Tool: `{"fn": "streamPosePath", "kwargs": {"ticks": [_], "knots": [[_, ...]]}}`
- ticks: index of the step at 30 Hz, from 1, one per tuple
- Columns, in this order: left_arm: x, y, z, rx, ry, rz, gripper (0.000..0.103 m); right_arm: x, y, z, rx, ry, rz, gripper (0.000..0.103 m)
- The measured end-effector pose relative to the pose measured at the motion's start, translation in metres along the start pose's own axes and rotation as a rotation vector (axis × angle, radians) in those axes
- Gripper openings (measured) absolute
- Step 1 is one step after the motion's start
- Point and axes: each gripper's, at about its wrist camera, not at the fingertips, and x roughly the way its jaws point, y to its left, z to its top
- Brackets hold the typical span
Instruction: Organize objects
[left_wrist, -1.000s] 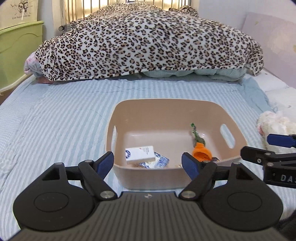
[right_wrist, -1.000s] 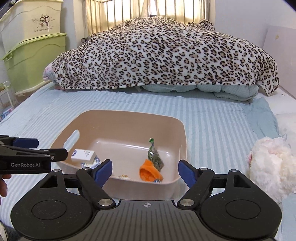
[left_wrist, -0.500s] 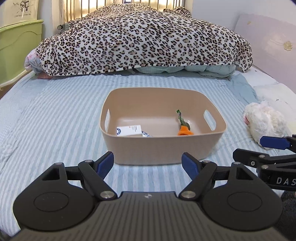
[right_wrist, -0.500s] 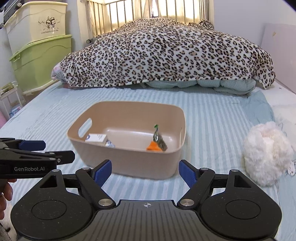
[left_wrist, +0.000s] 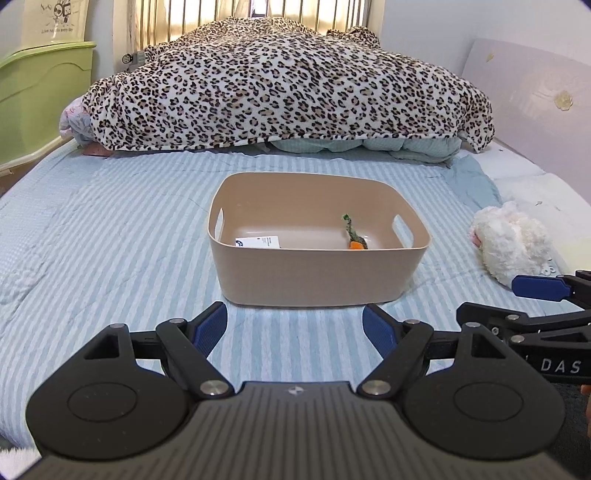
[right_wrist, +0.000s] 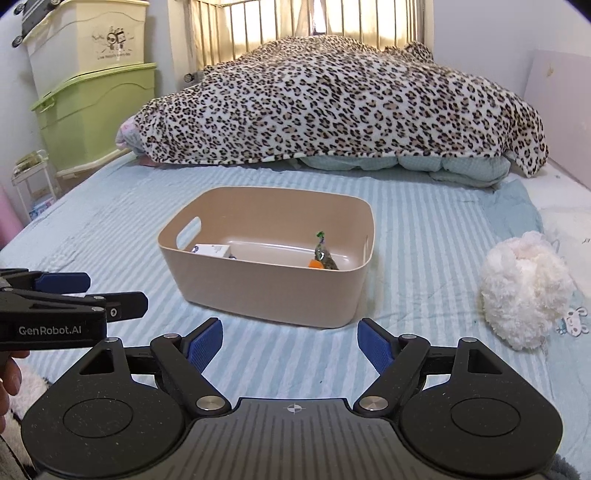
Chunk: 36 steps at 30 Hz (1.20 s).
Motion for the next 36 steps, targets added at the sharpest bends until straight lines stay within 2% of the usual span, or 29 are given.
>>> {"fn": "streamPosePath", "kwargs": {"ticks": [5, 8, 16, 22, 36], "knots": [[-0.013, 0.000, -0.010, -0.014, -0.006, -0.012, 0.082, -0.015, 0.005, -0.005, -0.005, -0.007, 0.016, 0.082], [-0.024, -0.002, -0.015, -0.024, -0.016, -0.024, 0.082, -0.024, 0.009, -0.010, -0.017, -0.014, 0.020, 0.088], [-0.051, -0.008, -0.030, -0.030, -0.033, -0.047, 0.082, -0.049, 0.019, -0.019, -0.059, -0.036, 0.040, 0.089], [-0.061, -0.008, -0.040, -0.045, -0.026, -0.056, 0.082, -0.061, 0.022, -0.027, -0.046, -0.040, 0.056, 0.089], [-0.085, -0.015, -0.055, -0.016, -0.015, -0.015, 0.082, -0.080, 0.028, -0.041, -0.054, -0.018, 0.078, 0.089]]}}
